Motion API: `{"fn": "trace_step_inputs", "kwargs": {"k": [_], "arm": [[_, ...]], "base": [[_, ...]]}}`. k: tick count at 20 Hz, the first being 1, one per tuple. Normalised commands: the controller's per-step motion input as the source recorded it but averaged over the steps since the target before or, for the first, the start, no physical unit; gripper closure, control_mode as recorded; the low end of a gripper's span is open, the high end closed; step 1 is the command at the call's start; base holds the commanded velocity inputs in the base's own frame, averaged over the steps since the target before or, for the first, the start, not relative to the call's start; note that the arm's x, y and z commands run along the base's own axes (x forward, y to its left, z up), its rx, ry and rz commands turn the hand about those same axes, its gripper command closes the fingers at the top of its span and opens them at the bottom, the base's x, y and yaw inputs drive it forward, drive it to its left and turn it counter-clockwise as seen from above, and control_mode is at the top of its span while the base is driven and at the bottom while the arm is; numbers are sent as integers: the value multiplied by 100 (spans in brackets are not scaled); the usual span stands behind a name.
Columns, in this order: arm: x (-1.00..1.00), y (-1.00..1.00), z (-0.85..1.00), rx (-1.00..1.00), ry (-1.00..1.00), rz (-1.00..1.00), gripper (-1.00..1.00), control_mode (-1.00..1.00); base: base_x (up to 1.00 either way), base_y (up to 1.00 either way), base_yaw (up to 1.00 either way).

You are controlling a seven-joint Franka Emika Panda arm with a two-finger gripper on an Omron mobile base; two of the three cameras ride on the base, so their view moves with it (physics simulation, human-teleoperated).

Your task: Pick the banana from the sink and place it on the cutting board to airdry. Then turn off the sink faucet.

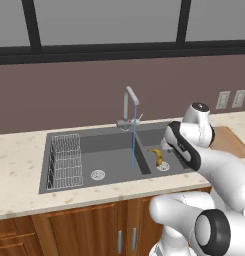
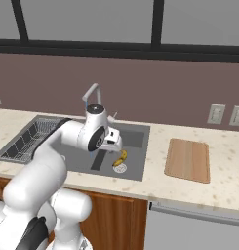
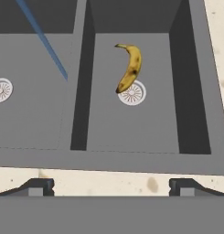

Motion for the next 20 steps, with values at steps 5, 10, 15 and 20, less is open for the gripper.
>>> {"fn": "trace_step_inputs", "kwargs": {"k": [5, 10, 15, 20], "arm": [[0, 0, -33, -2, 0, -3, -100, -100], [6, 0, -26, 0, 0, -3, -100, -100], [14, 0, -17, 0, 0, 0, -100, -100], [19, 0, -10, 0, 0, 0, -100, -100]], "base": [[0, 0, 0], [0, 0, 0], [0, 0, 0], [0, 0, 0]]}}
